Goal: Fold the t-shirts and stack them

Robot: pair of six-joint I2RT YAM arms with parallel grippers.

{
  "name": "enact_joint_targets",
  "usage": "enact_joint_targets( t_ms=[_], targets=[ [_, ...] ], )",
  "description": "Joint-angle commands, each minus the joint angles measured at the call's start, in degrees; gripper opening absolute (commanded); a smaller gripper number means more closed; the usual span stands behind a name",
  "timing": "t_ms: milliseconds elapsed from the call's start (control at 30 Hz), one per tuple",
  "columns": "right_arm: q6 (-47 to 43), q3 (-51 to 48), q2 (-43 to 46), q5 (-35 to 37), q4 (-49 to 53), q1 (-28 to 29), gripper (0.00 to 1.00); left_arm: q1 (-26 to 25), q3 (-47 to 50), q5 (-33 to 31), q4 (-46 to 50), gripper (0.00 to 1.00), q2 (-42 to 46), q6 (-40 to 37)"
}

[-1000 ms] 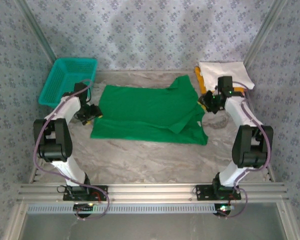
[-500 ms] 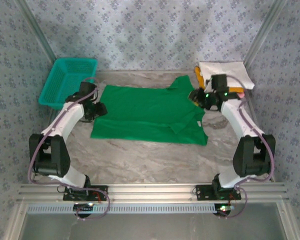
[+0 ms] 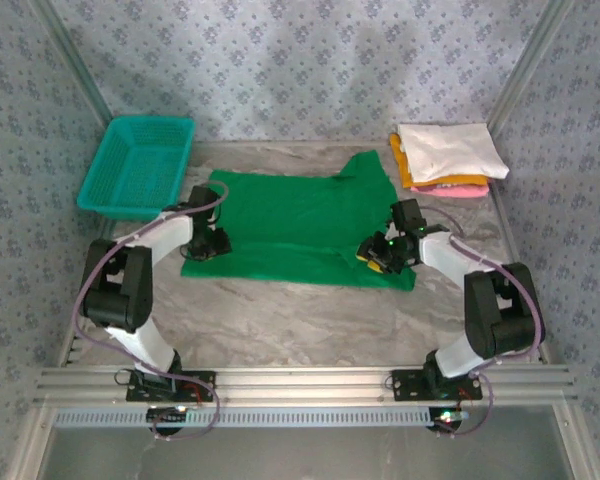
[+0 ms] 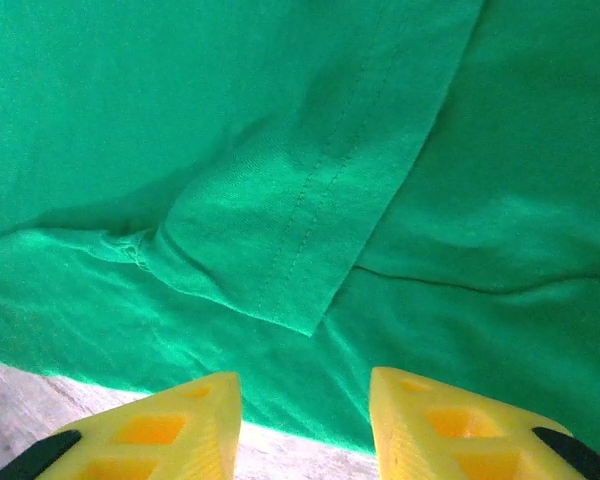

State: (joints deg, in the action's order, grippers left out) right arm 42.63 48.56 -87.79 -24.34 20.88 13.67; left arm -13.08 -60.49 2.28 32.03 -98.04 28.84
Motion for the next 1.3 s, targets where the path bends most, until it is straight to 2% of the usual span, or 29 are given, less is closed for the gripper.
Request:
enact_joint_targets(
  t_ms=[0, 133, 233, 333, 600, 767, 900, 1067, 1267],
  targets=[
    [2.37, -0.58, -2.64, -1.15, -3.43, 0.23, 0.43, 1.44, 1.26, -0.21, -1.60, 0.36, -1.95, 1.81],
    [4.13, 0.11, -4.82, -1.44, -5.79, 0.61, 0.47, 2.42, 3.64, -1.26, -1.62, 0.36, -1.89, 3.14],
    [4.89, 0.81, -6.34, -1.01, -6.28, 0.70, 0.53, 2.84, 5.12, -1.49, -1.62, 0.35, -1.46, 3.54],
    [5.77, 1.05, -7.47, -1.38, -8.85, 0.71, 0.52, 2.89, 6.23, -1.41, -2.02, 0.35, -0.94, 3.77],
    [6.20, 4.87, -9.81, -0.90, -11.26, 0.43, 0.43, 2.90, 6.92, -1.72, -3.03, 0.34, -1.28, 3.24],
    [6.52, 6.26, -11.87, 0.00, -12.63, 0.30, 0.31, 2.87, 7.58, -1.87, -3.54, 0.34, -0.93, 3.33],
    [7.29, 5.33, -12.40, 0.33, -14.11, 0.30, 0.26, 2.89, 7.84, -1.92, -3.90, 0.34, -0.92, 3.16],
    [9.43, 3.26, -10.99, 1.31, -13.11, 0.55, 0.35, 2.89, 6.98, -1.96, -3.38, 0.34, -1.19, 2.71],
    [11.18, 1.47, -9.14, 3.50, -12.28, 0.65, 0.36, 2.89, 6.57, -1.88, -3.38, 0.34, -1.79, 2.38]
  ],
)
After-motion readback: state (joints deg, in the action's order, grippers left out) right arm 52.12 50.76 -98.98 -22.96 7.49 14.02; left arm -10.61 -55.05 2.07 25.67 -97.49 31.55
